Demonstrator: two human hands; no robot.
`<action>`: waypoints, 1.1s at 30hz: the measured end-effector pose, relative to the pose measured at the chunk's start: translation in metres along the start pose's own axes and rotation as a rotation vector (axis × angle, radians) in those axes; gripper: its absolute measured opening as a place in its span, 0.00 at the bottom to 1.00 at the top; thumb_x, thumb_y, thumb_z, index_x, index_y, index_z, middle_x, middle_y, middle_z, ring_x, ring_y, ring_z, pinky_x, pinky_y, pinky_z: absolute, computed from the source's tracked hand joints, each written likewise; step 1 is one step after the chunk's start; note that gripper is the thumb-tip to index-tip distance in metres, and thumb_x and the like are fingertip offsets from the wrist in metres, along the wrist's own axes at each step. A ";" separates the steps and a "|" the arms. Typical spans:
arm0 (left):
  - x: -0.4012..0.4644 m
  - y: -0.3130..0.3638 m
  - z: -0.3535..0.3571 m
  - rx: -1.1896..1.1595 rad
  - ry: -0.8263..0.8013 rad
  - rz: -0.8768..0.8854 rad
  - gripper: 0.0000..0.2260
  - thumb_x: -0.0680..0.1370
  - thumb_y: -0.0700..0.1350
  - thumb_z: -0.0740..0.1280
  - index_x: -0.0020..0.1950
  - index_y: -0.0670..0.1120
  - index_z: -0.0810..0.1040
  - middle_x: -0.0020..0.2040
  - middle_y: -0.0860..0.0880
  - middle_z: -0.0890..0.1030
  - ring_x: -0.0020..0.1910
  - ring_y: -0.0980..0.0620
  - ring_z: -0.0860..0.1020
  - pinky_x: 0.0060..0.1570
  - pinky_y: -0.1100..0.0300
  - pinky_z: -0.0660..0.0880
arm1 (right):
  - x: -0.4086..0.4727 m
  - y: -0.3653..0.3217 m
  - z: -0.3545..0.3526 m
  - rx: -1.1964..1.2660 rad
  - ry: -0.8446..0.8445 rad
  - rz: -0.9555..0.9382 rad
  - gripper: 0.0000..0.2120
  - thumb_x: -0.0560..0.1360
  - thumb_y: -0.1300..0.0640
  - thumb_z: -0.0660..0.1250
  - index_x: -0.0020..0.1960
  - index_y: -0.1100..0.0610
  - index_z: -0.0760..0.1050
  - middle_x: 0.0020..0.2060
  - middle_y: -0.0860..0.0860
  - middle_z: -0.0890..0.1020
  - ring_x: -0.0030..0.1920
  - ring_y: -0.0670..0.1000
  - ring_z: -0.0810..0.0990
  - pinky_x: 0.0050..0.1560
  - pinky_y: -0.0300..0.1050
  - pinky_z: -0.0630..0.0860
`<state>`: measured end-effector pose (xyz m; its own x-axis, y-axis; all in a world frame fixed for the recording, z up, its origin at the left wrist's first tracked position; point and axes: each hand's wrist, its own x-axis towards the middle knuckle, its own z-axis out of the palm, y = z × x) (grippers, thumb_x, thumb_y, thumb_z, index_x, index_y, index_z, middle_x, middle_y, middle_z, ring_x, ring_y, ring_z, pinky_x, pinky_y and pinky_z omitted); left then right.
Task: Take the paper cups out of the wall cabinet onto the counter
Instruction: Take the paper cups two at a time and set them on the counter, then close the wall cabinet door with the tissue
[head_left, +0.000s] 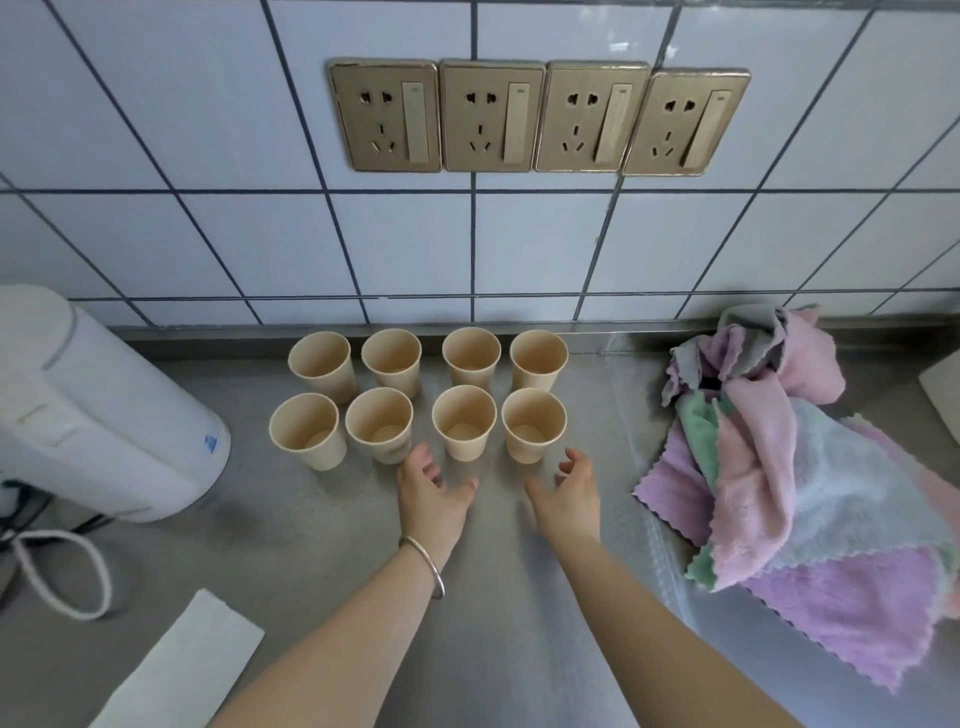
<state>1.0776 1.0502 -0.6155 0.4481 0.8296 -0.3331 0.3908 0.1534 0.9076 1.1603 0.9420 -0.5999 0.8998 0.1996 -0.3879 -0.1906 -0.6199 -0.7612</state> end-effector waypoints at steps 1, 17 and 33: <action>-0.006 0.003 -0.004 0.014 0.000 0.011 0.30 0.68 0.34 0.74 0.67 0.39 0.68 0.64 0.41 0.73 0.57 0.47 0.75 0.55 0.59 0.71 | -0.005 0.000 0.000 0.002 0.003 0.024 0.31 0.71 0.55 0.68 0.71 0.58 0.62 0.65 0.56 0.72 0.65 0.55 0.73 0.62 0.49 0.70; -0.100 0.006 -0.055 0.125 -0.658 0.128 0.08 0.74 0.38 0.67 0.44 0.53 0.75 0.40 0.52 0.78 0.43 0.49 0.75 0.50 0.54 0.73 | -0.175 0.049 -0.018 0.373 0.310 0.370 0.14 0.73 0.59 0.63 0.58 0.58 0.76 0.49 0.54 0.80 0.53 0.57 0.80 0.43 0.44 0.76; -0.477 -0.065 -0.072 0.446 -1.756 0.331 0.07 0.76 0.39 0.65 0.49 0.51 0.76 0.47 0.51 0.79 0.48 0.52 0.77 0.54 0.54 0.74 | -0.552 0.208 -0.109 0.614 1.238 0.631 0.14 0.75 0.57 0.60 0.60 0.54 0.72 0.45 0.50 0.78 0.44 0.51 0.76 0.43 0.43 0.70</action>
<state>0.7805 0.6827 -0.4974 0.6495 -0.7017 -0.2927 0.1499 -0.2593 0.9541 0.6669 0.6198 -0.4877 0.3043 -0.9063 -0.2932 -0.5060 0.1071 -0.8559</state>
